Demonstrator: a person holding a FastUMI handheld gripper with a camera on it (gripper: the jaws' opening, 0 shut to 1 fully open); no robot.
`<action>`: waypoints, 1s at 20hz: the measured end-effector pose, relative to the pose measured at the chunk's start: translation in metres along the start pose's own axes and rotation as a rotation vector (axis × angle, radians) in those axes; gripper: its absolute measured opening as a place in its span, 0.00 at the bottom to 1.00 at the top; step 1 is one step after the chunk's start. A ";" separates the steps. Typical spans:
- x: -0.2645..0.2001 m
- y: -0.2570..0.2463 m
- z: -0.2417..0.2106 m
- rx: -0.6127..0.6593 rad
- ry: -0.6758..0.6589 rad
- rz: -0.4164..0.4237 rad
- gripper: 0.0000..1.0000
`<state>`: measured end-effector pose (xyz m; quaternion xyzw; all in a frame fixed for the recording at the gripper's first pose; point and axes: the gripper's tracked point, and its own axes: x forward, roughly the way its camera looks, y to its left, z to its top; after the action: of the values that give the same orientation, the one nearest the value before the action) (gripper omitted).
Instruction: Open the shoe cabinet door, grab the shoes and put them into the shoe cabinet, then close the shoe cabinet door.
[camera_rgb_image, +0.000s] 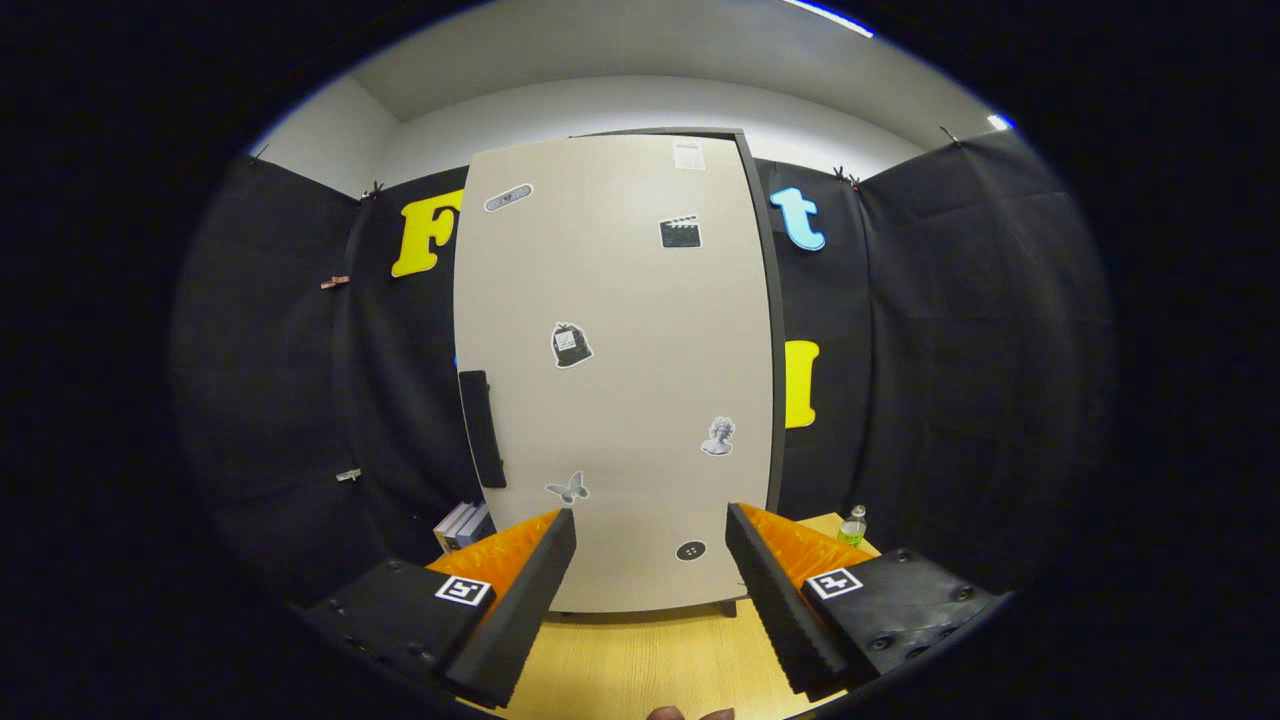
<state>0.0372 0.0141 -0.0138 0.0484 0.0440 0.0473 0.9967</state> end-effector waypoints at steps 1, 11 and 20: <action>0.000 -0.001 0.000 0.002 -0.001 -0.001 0.98; -0.003 -0.008 0.001 0.010 -0.004 -0.009 0.98; -0.005 -0.011 0.002 0.016 -0.005 -0.009 0.98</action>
<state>0.0332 0.0022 -0.0126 0.0561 0.0422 0.0421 0.9966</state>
